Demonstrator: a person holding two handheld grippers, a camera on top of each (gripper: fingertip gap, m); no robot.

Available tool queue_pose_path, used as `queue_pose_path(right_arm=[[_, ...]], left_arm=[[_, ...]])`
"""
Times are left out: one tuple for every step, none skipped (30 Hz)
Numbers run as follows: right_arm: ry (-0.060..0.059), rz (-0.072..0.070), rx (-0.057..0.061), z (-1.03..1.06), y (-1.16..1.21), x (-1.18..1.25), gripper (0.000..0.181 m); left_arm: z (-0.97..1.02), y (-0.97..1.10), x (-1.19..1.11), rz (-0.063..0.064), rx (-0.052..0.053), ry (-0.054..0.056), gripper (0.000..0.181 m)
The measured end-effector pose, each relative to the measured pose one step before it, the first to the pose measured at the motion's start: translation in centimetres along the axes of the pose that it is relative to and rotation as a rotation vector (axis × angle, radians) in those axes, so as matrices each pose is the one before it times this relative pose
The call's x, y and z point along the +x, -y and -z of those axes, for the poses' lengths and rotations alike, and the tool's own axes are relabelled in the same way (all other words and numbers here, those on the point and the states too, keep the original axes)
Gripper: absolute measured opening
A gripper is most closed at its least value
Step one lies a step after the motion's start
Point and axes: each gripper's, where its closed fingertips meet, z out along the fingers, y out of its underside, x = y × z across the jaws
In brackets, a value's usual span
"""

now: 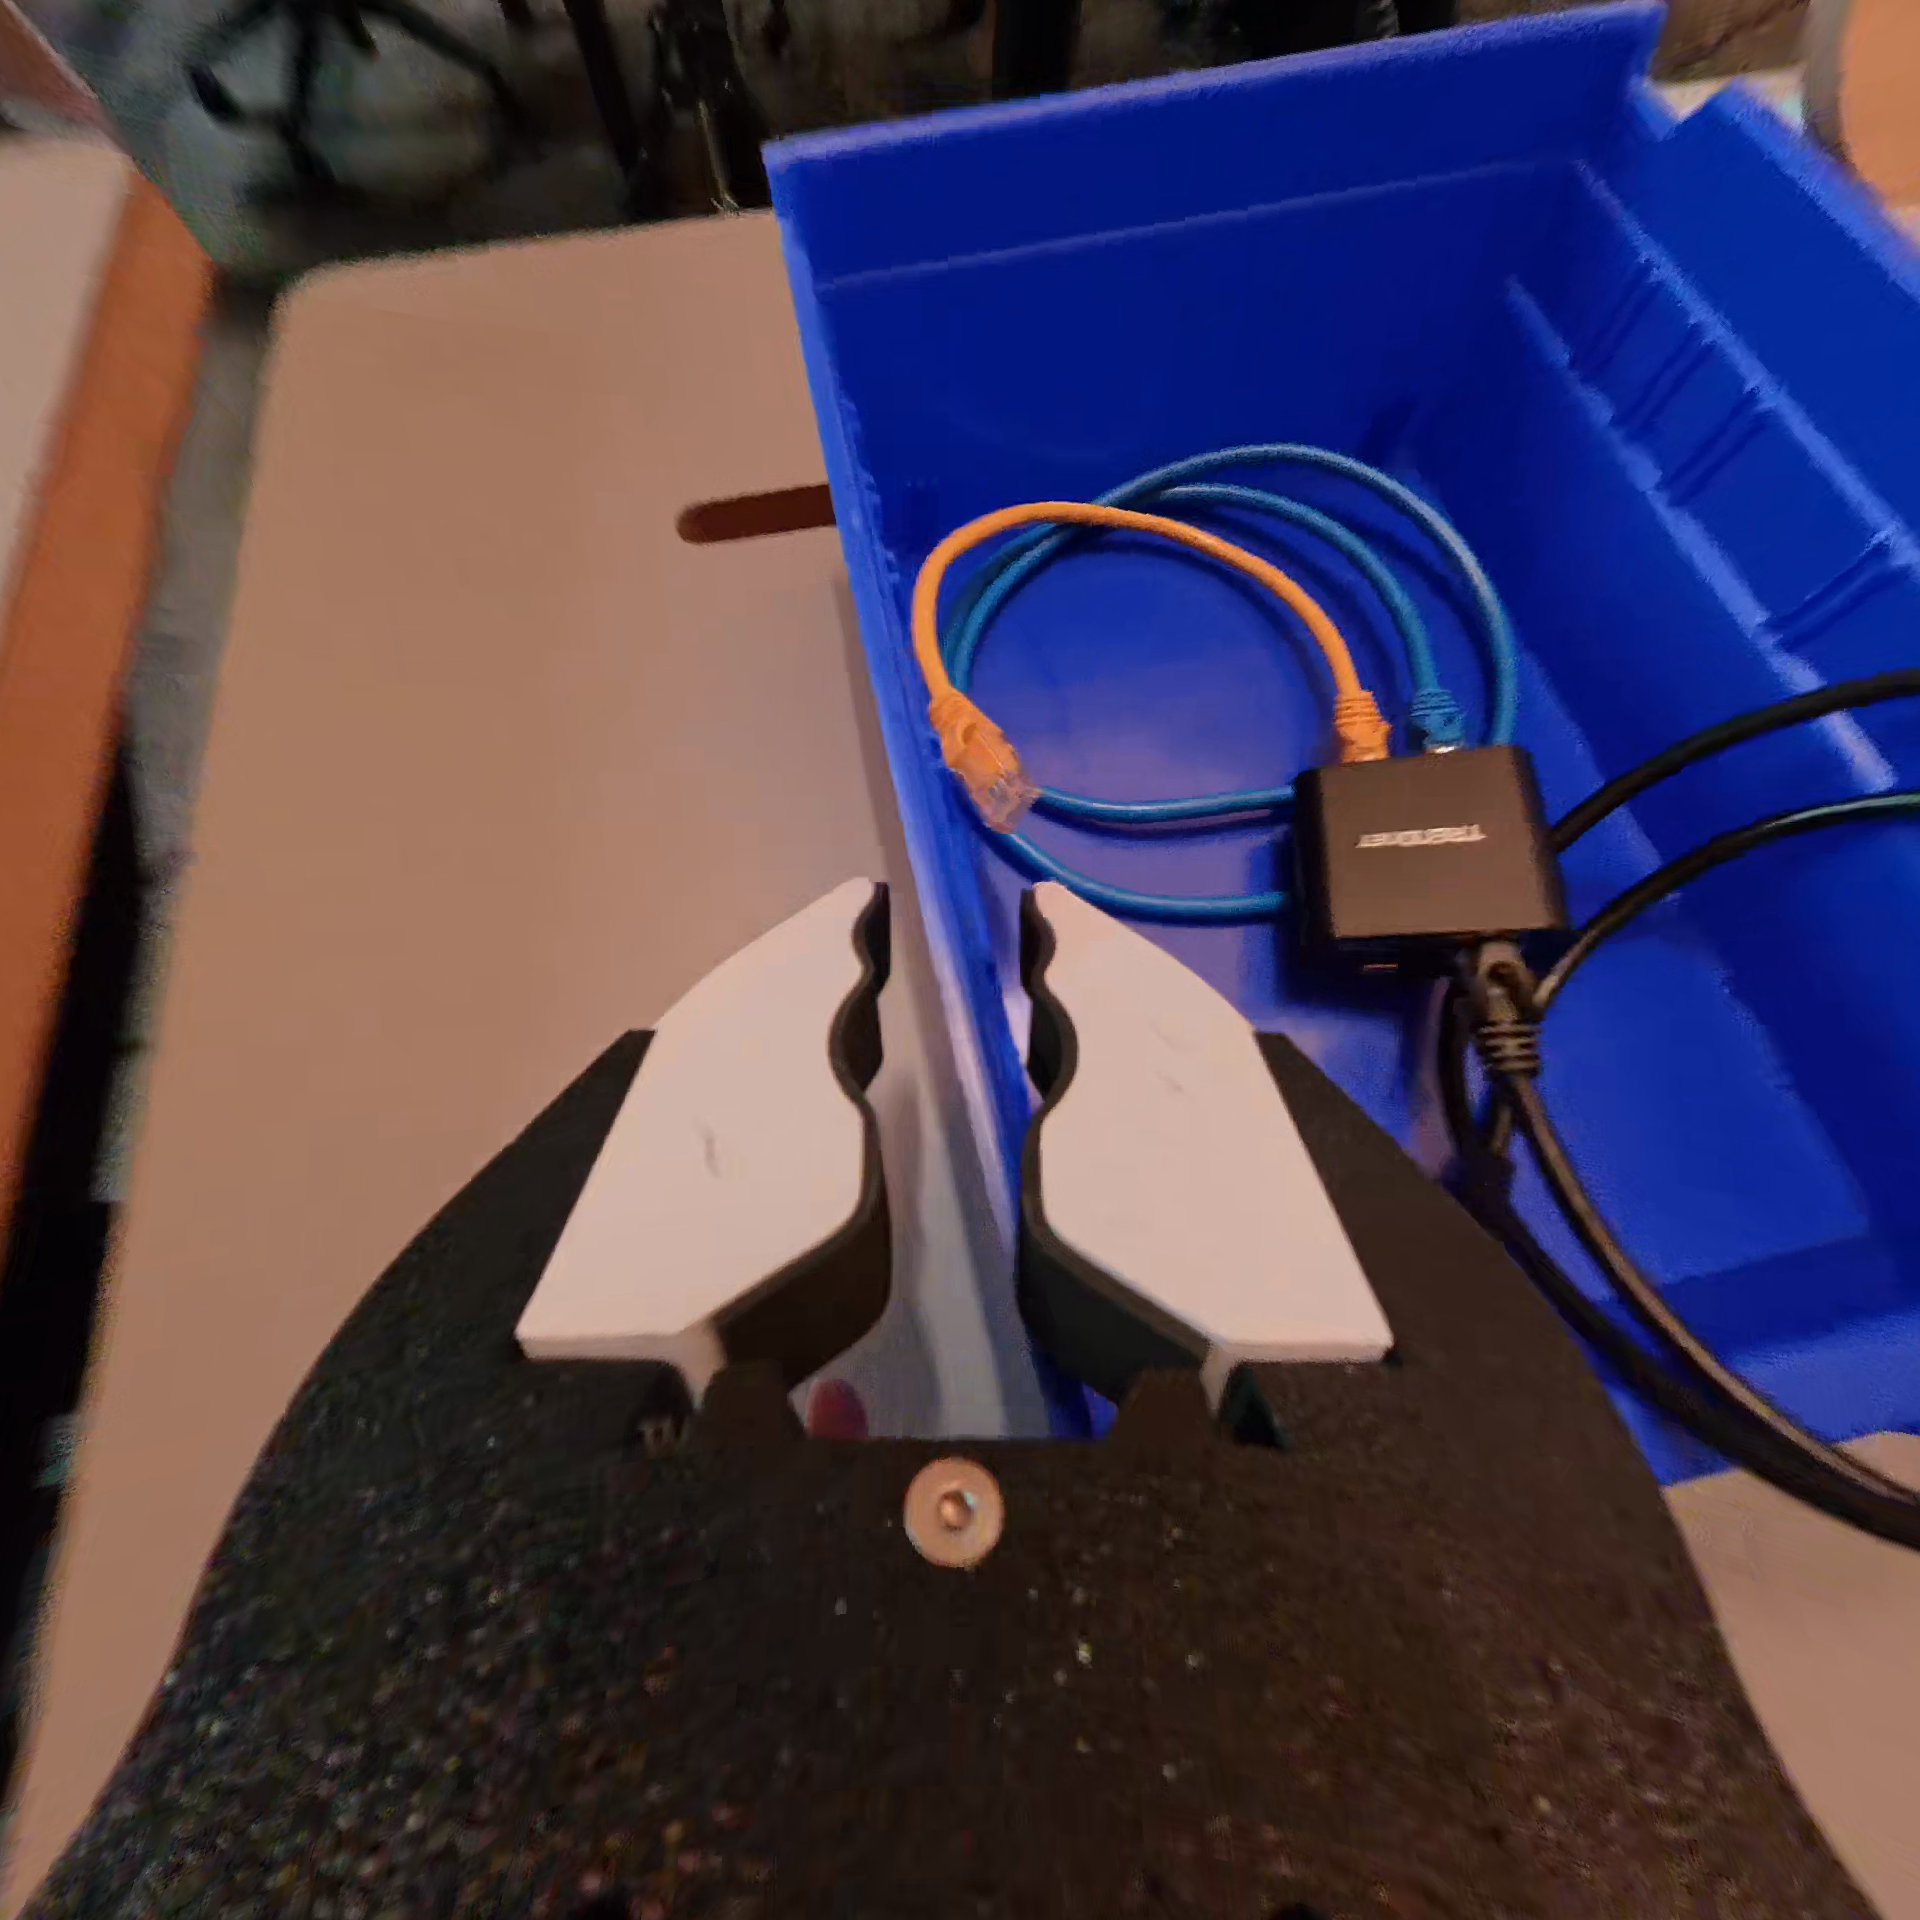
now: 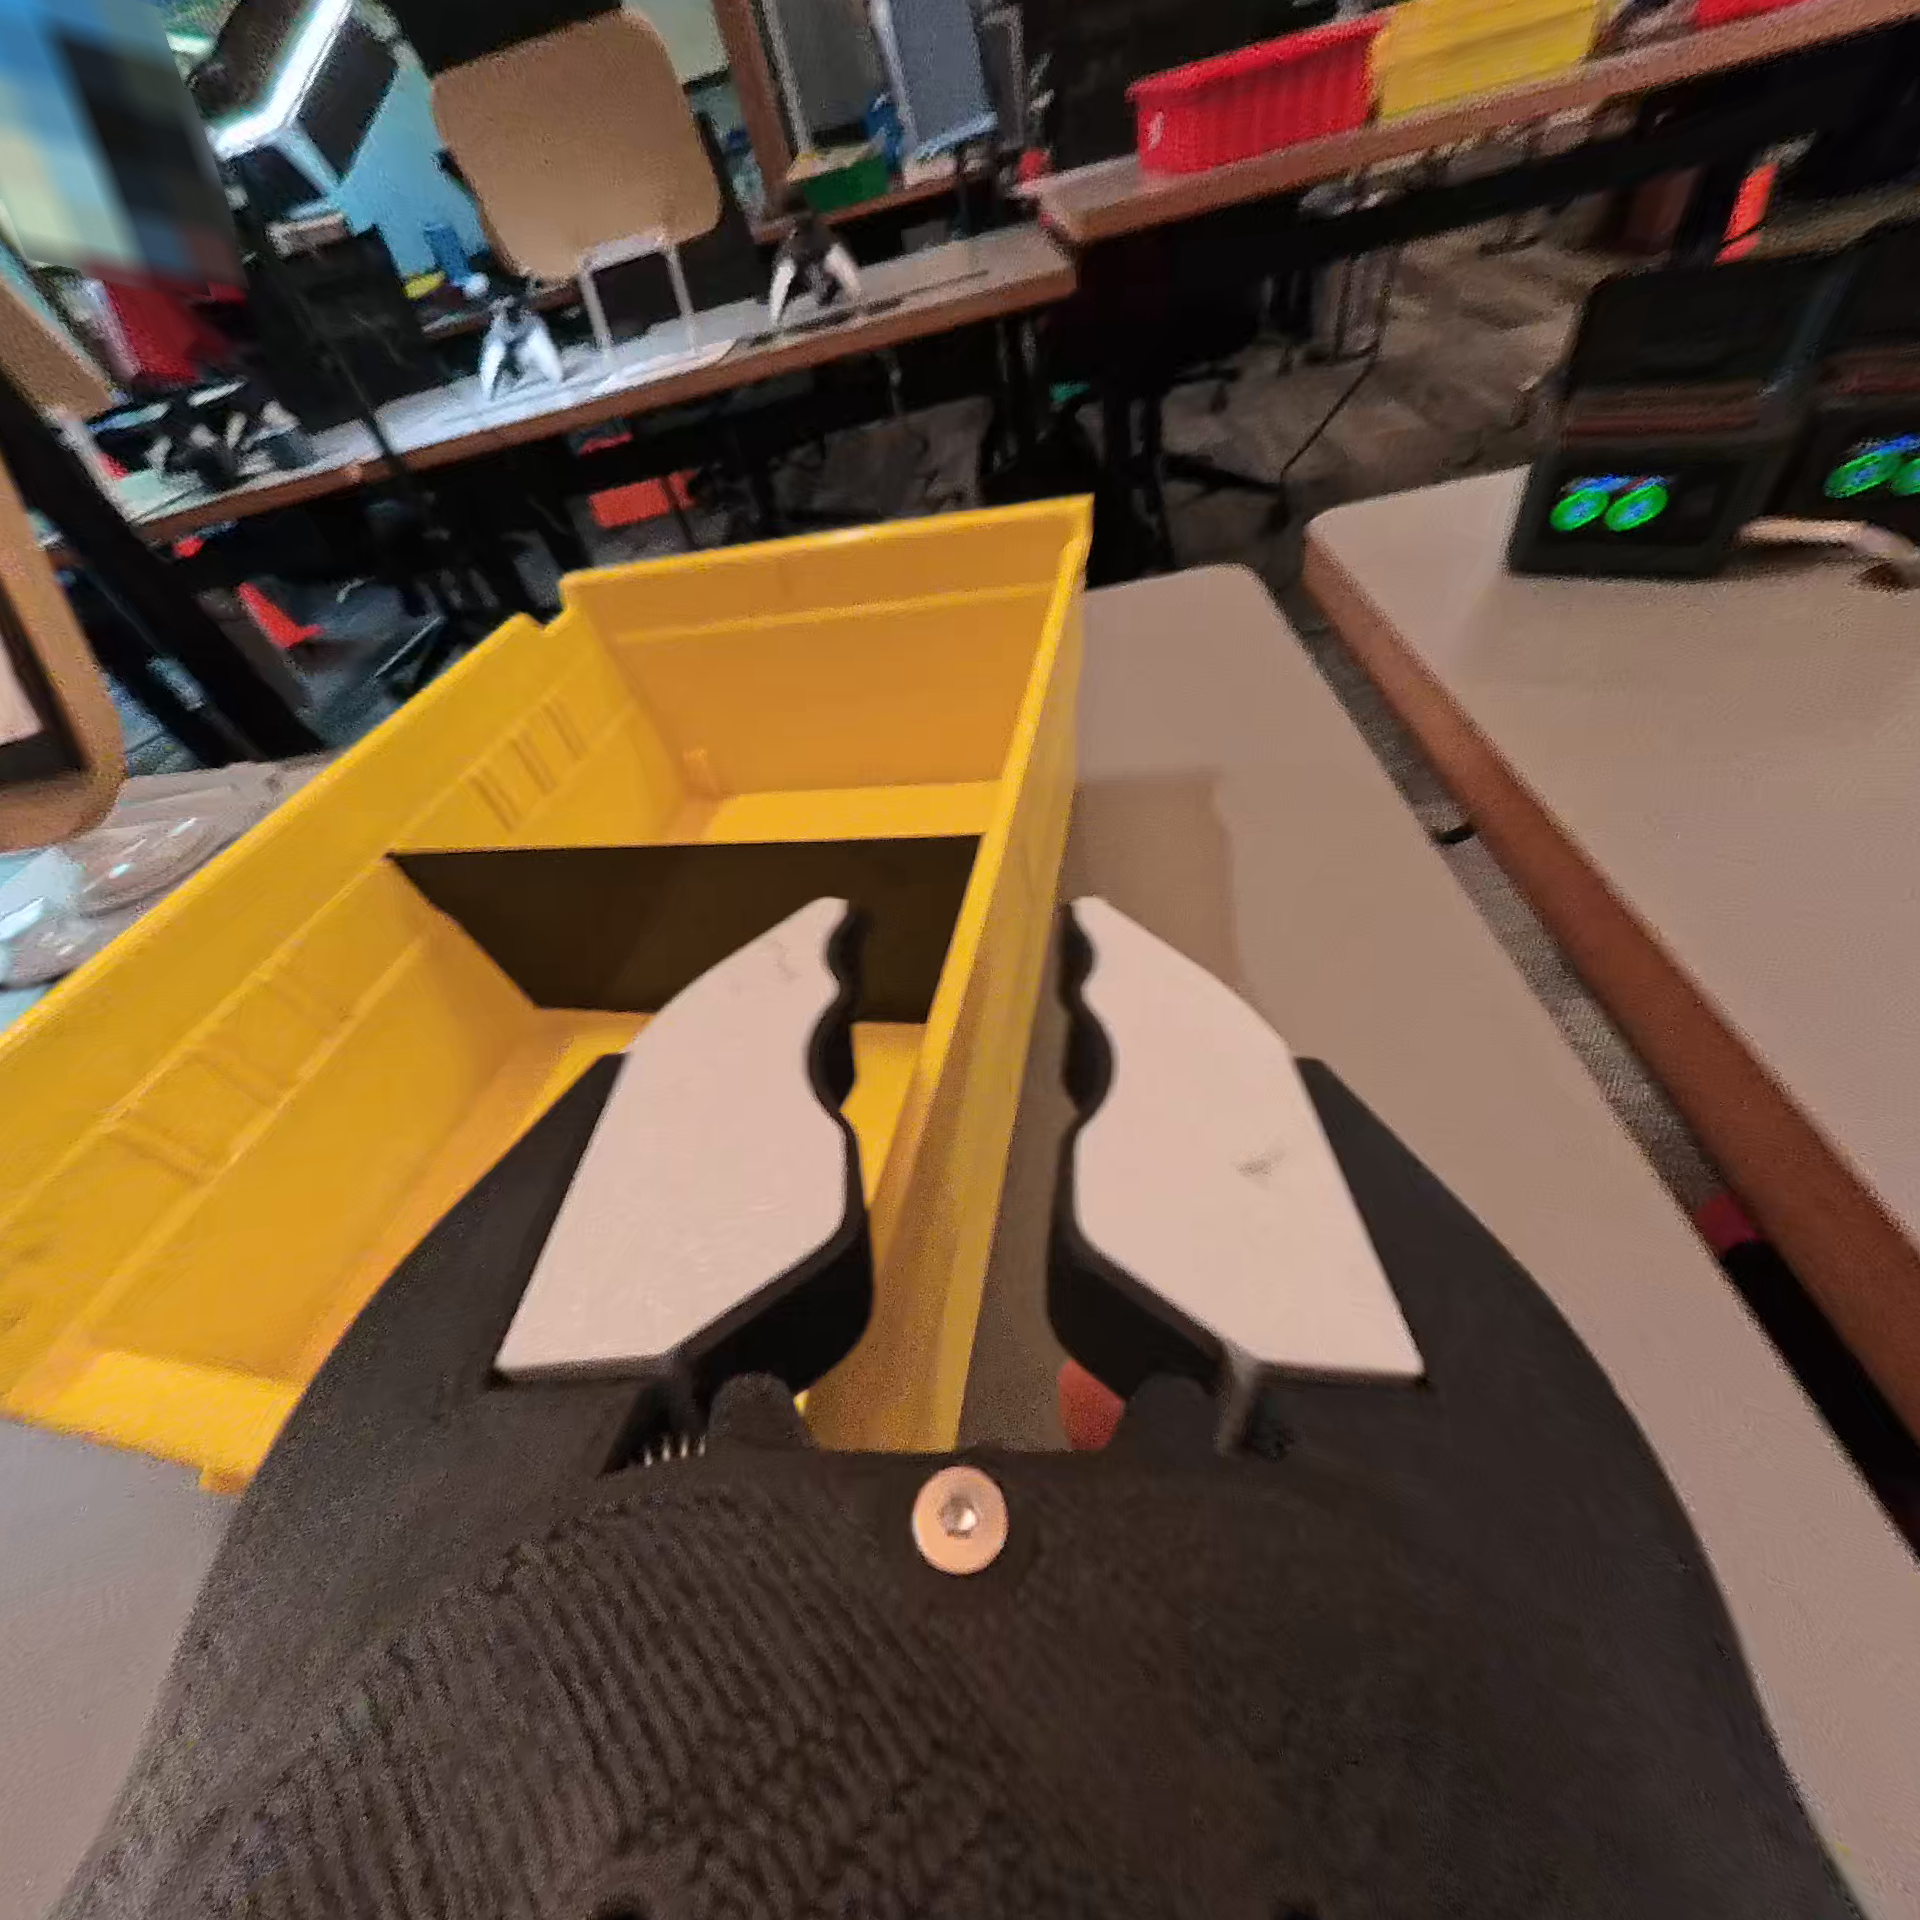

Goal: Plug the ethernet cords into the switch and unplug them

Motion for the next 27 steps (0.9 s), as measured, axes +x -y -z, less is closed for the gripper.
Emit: queue_pose_path(right_arm=[[-0.0404,0.0124,0.0281,0.681,0.773,0.614,0.049],[-0.0369,0.0243,0.0285,0.856,0.929,0.610,0.057],[-0.0334,0.0327,0.0295,0.979,1.056,0.571,0.063],[-0.0272,0.0352,0.0254,1.050,1.024,0.443,0.070],[-0.0135,0.0324,0.0165,1.123,0.881,0.118,0.080],[0.0067,0.0271,0.0118,1.136,0.764,-0.368,0.088],[0.0261,0.0245,0.0067,1.075,0.546,-0.908,0.091],[0.0373,0.0219,0.0017,0.960,0.290,-1.370,0.095],[0.0469,0.0190,-0.0038,0.865,0.027,-1.797,0.100],[0.0656,0.0146,-0.0044,0.812,-0.093,-2.254,0.100],[0.0600,0.0006,0.0058,0.672,-0.081,-2.329,0.100],[0.0524,-0.0145,0.0149,0.514,-0.077,-2.298,0.100],[0.0531,-0.0202,0.0178,0.346,-0.105,-2.295,0.098],[0.0508,-0.0183,0.0086,0.183,-0.268,-2.169,0.097],[0.0402,-0.0127,-0.0007,0.033,-0.404,-1.866,0.097],[0.0327,-0.0087,-0.0068,-0.050,-0.450,-1.579,0.097],[0.0312,0.0019,-0.0085,-0.072,-0.407,-1.331,0.097],[0.0225,0.0080,-0.0068,-0.073,-0.317,-0.988,0.097],[0.0114,0.0115,-0.0058,-0.024,-0.264,-0.609,0.097],[-0.0010,0.0102,-0.0060,0.050,-0.219,-0.250,0.097],[-0.0029,0.0018,-0.0054,0.131,-0.182,-0.100,0.097],[0.0083,-0.0051,-0.0006,0.200,-0.108,-0.183,0.097],[0.0127,-0.0085,0.0018,0.250,-0.080,-0.176,0.097],[0.0067,-0.0087,0.0003,0.277,-0.110,-0.046,0.096],[-0.0012,-0.0070,-0.0020,0.308,-0.159,0.110,0.096],[-0.0043,-0.0050,-0.0029,0.305,-0.188,0.175,0.096],[-0.0029,-0.0060,-0.0044,0.275,-0.253,0.177,0.095]], left_arm=[[0.587,0.365,-0.318,-0.0569,0.0105,0.0457,0.025],[0.742,0.399,-0.276,-0.0610,0.0038,0.0427,0.028],[0.868,0.454,-0.332,-0.0641,0.0001,0.0468,0.032],[0.968,0.622,-0.287,-0.0582,0.0067,0.0420,0.038],[1.037,0.720,-0.008,-0.0410,0.0091,0.0223,0.041],[1.018,0.792,0.551,-0.0261,0.0089,-0.0164,0.042],[0.857,0.701,1.218,-0.0144,0.0011,-0.0626,0.050],[0.528,0.385,1.293,0.0090,-0.0209,-0.0642,0.059],[0.145,-0.116,1.116,0.0421,-0.0556,-0.0497,0.060],[-0.175,-0.493,1.320,0.0498,-0.0791,-0.0667,0.061],[-0.443,-0.465,1.334,0.0468,-0.0766,-0.0692,0.062],[-0.599,-0.094,0.988,0.0431,-0.0491,-0.0453,0.063],[-0.686,0.140,0.808,0.0261,-0.0300,-0.0315,0.064],[-0.759,0.064,0.694,0.0055,-0.0356,-0.0275,0.065],[-0.850,0.049,0.316,0.0009,-0.0428,-0.0103,0.066],[-0.906,0.117,0.004,0.0057,-0.0406,-0.0006,0.067],[-0.918,0.071,0.000,0.0076,-0.0417,-0.0121,0.067],[-0.945,0.008,-0.023,0.0157,-0.0440,-0.0221,0.067],[-0.917,0.055,-0.046,0.0278,-0.0376,-0.0280,0.067],[-0.857,0.147,-0.055,0.0340,-0.0251,-0.0312,0.067],[-0.769,0.185,0.001,0.0365,-0.0167,-0.0342,0.067],[-0.650,0.181,-0.067,0.0357,-0.0096,-0.0286,0.067],[-0.554,0.199,-0.156,0.0287,-0.0030,-0.0172,0.067],[-0.494,0.206,-0.138,0.0211,0.0030,-0.0102,0.067],[-0.421,0.094,0.008,0.0102,0.0018,-0.0139,0.066],[-0.399,-0.018,0.075,0.0022,-0.0028,-0.0146,0.064],[-0.359,0.012,-0.049,0.0000,0.0002,-0.0024,0.060]])
